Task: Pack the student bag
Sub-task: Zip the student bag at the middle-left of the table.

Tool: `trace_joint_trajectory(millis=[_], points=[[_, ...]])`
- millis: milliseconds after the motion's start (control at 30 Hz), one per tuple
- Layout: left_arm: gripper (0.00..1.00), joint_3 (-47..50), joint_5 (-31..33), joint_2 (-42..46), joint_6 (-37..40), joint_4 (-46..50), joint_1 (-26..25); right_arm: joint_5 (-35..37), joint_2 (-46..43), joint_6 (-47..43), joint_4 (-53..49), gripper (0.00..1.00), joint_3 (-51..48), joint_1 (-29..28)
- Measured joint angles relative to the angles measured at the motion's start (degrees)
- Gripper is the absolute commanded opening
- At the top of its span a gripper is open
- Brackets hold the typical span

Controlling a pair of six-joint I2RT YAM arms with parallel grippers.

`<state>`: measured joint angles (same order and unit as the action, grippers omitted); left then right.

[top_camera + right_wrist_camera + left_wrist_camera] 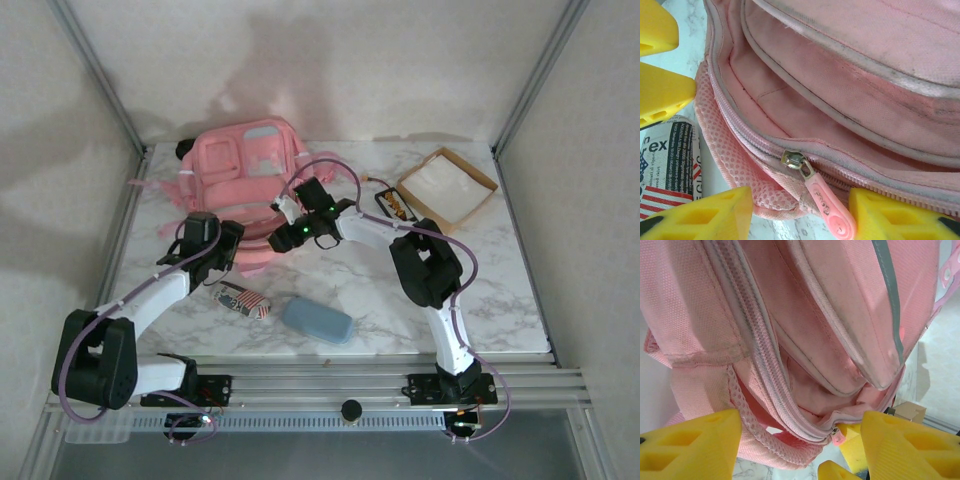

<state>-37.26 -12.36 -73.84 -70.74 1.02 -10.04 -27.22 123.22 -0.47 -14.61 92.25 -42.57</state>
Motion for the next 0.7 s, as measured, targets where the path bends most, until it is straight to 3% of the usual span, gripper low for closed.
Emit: trace_joint_trajectory(millis=[333, 700], points=[[0.64, 0.00, 0.22, -0.37, 0.00, -0.59, 0.00, -0.44, 0.50, -0.57, -0.96, 0.25, 0.66, 0.44], [0.64, 0.00, 0.20, -0.96, -0.07, -1.03, 0.00, -0.42, 0.50, -1.44, -2.27, 0.00, 0.83, 0.46]])
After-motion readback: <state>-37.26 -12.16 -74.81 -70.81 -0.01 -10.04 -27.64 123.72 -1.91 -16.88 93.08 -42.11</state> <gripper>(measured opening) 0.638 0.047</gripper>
